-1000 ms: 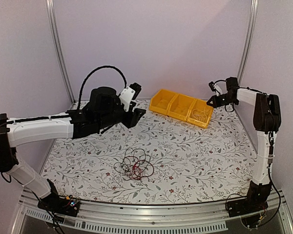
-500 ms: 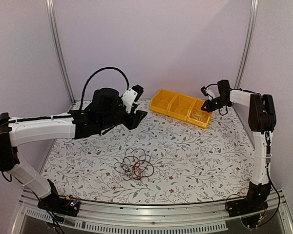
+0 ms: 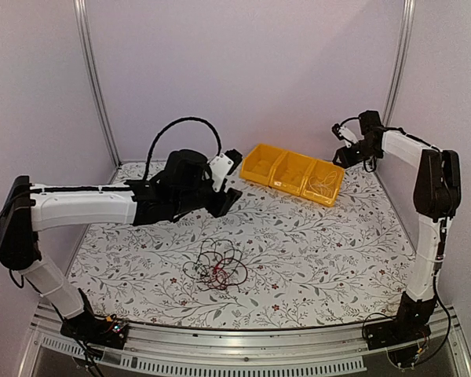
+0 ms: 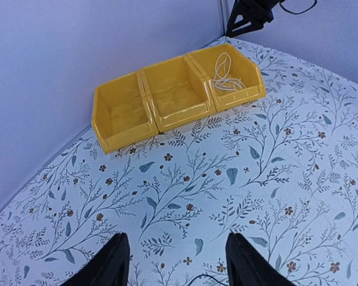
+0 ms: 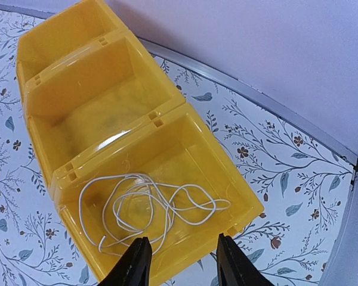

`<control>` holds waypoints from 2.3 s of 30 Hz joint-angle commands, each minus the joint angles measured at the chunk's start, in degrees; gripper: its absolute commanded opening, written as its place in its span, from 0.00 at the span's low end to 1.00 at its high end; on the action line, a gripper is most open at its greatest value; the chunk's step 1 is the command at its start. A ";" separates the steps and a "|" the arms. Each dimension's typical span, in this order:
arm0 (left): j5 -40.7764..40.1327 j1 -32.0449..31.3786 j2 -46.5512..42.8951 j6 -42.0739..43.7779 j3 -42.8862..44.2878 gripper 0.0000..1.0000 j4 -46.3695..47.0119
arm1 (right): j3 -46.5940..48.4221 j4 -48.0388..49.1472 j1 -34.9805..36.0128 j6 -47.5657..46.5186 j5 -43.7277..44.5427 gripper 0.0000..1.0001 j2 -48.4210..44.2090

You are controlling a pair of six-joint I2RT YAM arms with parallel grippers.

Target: Untangle the cables

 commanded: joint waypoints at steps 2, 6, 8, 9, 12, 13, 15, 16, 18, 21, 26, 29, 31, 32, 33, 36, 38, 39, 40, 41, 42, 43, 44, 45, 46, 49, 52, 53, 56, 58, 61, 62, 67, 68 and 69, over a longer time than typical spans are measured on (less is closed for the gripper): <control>-5.19 -0.66 2.86 -0.14 2.98 0.57 -1.52 | 0.49 -1.66 -0.03 0.21 -0.86 0.42 -7.80; -6.36 -0.88 3.15 -8.15 4.85 0.56 -7.15 | -6.02 2.19 2.00 4.44 -11.57 0.42 -16.11; -6.06 -0.90 1.80 -12.93 3.19 0.54 -8.39 | -12.20 5.79 6.23 4.68 -12.47 0.42 -23.02; -5.78 -1.00 1.04 -15.70 1.78 0.54 -8.75 | -15.70 7.27 8.87 3.39 -12.22 0.42 -25.43; -3.12 -1.08 -1.69 -23.12 -2.81 0.51 -10.39 | -32.63 17.38 15.03 2.00 -14.47 0.42 -35.62; -2.36 -1.11 -2.56 -25.34 -4.28 0.50 -11.58 | -38.20 22.11 15.59 2.32 -17.33 0.45 -39.24; -0.96 -1.54 -4.41 -28.50 -7.43 0.48 -13.29 | -47.39 30.42 15.72 3.02 -21.82 0.46 -45.45; -0.39 -1.74 -5.29 -29.71 -8.84 0.47 -14.34 | -49.95 31.83 15.69 2.88 -23.60 0.46 -47.08; 0.41 -2.32 -7.36 -31.81 -10.89 0.44 -17.42 | -51.75 33.95 15.70 1.73 -26.77 0.46 -49.27; 1.70 -3.80 -11.02 -34.76 -13.82 0.44 -22.37 | -49.67 32.66 15.89 1.76 -27.00 0.45 -48.53; 3.05 -5.53 -18.33 -40.80 -19.26 0.48 -28.54 | -47.76 27.86 16.81 -1.31 -27.57 0.44 -43.98; 7.09 -5.98 -22.02 -41.10 -21.46 0.49 -28.38 | -47.71 27.20 16.89 -2.18 -28.83 0.44 -43.17; 8.44 -6.15 -23.76 -40.70 -22.36 0.49 -27.48 | -47.89 27.27 16.98 -2.84 -28.84 0.44 -42.86; 8.70 -6.10 -24.38 -40.46 -22.89 0.50 -26.94 | -47.84 27.14 16.99 -3.08 -28.83 0.44 -42.67; 8.67 -6.08 -24.60 -40.28 -23.49 0.50 -26.14 | -47.70 26.86 17.00 -3.20 -28.96 0.44 -42.06; 8.47 -6.09 -23.19 -40.15 -25.05 0.49 -24.30 | -46.78 25.47 17.44 -3.65 -29.86 0.44 -40.06; 8.46 -6.11 -21.13 -40.17 -25.48 0.48 -23.11 | -46.15 24.47 17.82 -3.95 -30.77 0.43 -39.05; 8.49 -6.10 -20.10 -39.93 -25.59 0.48 -22.24 | -45.95 24.11 18.00 -4.01 -31.14 0.43 -38.69; 8.55 -6.09 -19.07 -39.70 -25.63 0.47 -21.52 | -45.89 23.94 18.04 -4.15 -31.36 0.43 -38.42; 8.46 -6.08 -17.98 -39.36 -25.56 0.47 -20.96 | -45.89 23.88 18.17 -4.43 -31.31 0.43 -38.25; 7.94 -6.08 -16.54 -39.09 -25.33 0.45 -20.93 | -45.89 23.92 18.34 -4.57 -31.11 0.43 -38.14; 7.18 -6.10 -15.45 -38.72 -24.95 0.43 -21.08 | -45.89 23.89 18.46 -4.63 -30.92 0.43 -37.93; 6.66 -6.12 -14.51 -38.38 -24.48 0.41 -21.18 | -45.83 23.90 18.55 -4.83 -30.85 0.43 -37.84; 6.68 -6.15 -13.83 -38.00 -24.37 0.38 -20.96 | -45.86 23.84 18.62 -4.93 -30.84 0.43 -37.79; 6.97 -6.10 -13.33 -37.69 -24.41 0.36 -20.33 | -45.82 23.73 18.73 -5.05 -30.77 0.43 -37.65; 7.32 -6.13 -12.78 -36.94 -24.63 0.23 -18.41 | -45.80 23.53 18.75 -5.16 -30.61 0.43 -37.11; 6.02 -6.02 -13.20 -36.10 -23.41 0.04 -18.75 | -45.64 23.27 18.74 -5.34 -30.68 0.43 -36.82; 5.58 -6.03 -13.54 -35.65 -22.76 0.00 -19.23 | -45.65 23.12 18.74 -5.55 -30.61 0.43 -36.81; 3.92 -6.04 -15.42 -33.47 -18.37 0.00 -22.35 | -45.67 22.62 18.72 -6.53 -30.25 0.43 -36.75; 1.70 -6.08 -17.55 -31.69 -14.37 0.00 -24.53 | -45.12 22.06 18.75 -6.17 -31.19 0.43 -36.59; -0.24 -6.07 -21.68 -29.45 -11.94 0.00 -24.08 | -43.78 21.33 18.83 -4.59 -35.24 0.43 -36.43; -0.36 -6.04 -22.89 -28.81 -11.63 0.00 -23.39 | -42.30 20.69 19.09 -3.28 -36.73 0.44 -36.30; -0.84 -6.06 -26.00 -25.30 -6.16 0.00 -25.46 | -30.26 11.32 26.13 -3.00 -36.75 0.49 -32.79; -0.62 -6.00 -25.97 -24.82 -4.88 0.00 -26.09 | -27.86 9.61 28.13 -3.77 -35.77 0.51 -31.53; -0.37 -6.05 -25.94 -24.42 -3.88 0.00 -26.48 | -26.13 8.93 30.16 -4.54 -35.00 0.52 -30.79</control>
